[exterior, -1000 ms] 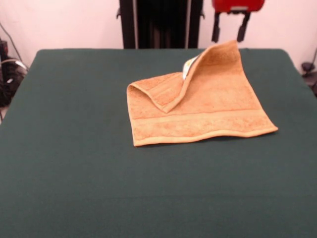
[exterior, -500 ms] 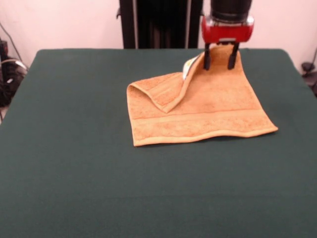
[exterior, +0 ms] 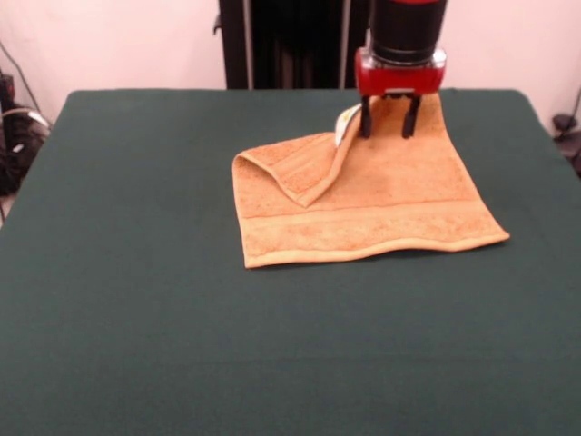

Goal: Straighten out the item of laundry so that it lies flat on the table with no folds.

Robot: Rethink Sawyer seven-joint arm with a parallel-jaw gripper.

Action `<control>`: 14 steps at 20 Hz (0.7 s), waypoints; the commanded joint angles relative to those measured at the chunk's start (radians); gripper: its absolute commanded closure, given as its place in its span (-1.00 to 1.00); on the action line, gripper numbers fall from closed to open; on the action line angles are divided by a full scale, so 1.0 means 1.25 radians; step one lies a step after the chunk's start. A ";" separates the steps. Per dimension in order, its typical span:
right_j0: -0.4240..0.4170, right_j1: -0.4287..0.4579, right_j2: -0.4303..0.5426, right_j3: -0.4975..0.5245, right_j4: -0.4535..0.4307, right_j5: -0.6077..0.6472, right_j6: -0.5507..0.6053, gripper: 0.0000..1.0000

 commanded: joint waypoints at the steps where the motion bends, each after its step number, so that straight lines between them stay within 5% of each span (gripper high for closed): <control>1: -0.015 0.011 0.099 0.006 -0.024 -0.051 0.077 -1.00; 14: -0.042 0.079 0.112 -0.004 -0.067 -0.115 0.083 -1.00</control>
